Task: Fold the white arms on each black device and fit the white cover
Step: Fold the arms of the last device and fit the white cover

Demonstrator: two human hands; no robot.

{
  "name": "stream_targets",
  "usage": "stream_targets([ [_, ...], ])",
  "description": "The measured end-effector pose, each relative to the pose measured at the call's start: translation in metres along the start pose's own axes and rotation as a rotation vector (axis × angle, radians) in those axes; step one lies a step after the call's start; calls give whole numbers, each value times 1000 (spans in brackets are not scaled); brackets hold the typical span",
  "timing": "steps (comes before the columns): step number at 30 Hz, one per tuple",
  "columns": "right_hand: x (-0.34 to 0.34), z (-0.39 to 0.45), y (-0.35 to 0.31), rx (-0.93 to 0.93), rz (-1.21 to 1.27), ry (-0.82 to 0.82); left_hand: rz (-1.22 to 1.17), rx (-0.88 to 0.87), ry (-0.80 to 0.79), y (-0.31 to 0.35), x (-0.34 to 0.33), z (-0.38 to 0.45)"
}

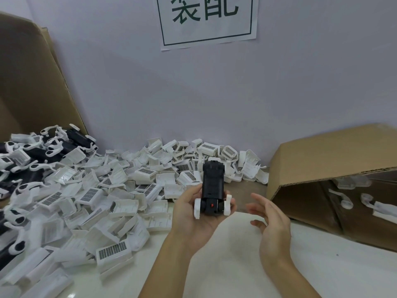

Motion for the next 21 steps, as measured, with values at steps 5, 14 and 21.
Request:
stream_targets([
  [5,1,0,0,-13,43,-4,225,-12,81,5,10,2],
  [14,3,0,1,-14,58,8,1323,-285,306,60,22,-10],
  [21,2,1,1,-2,43,3,1703,-391,184,42,20,-7],
])
Point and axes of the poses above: each hand's wrist, its own z-axis towards the middle knuckle, its own x-axis out of the back of the hand, y = z × x, the point moved 9 cm from there along z, towards the middle knuckle, and after that the axes turned 9 degrees about z, right-handed, at the moved point
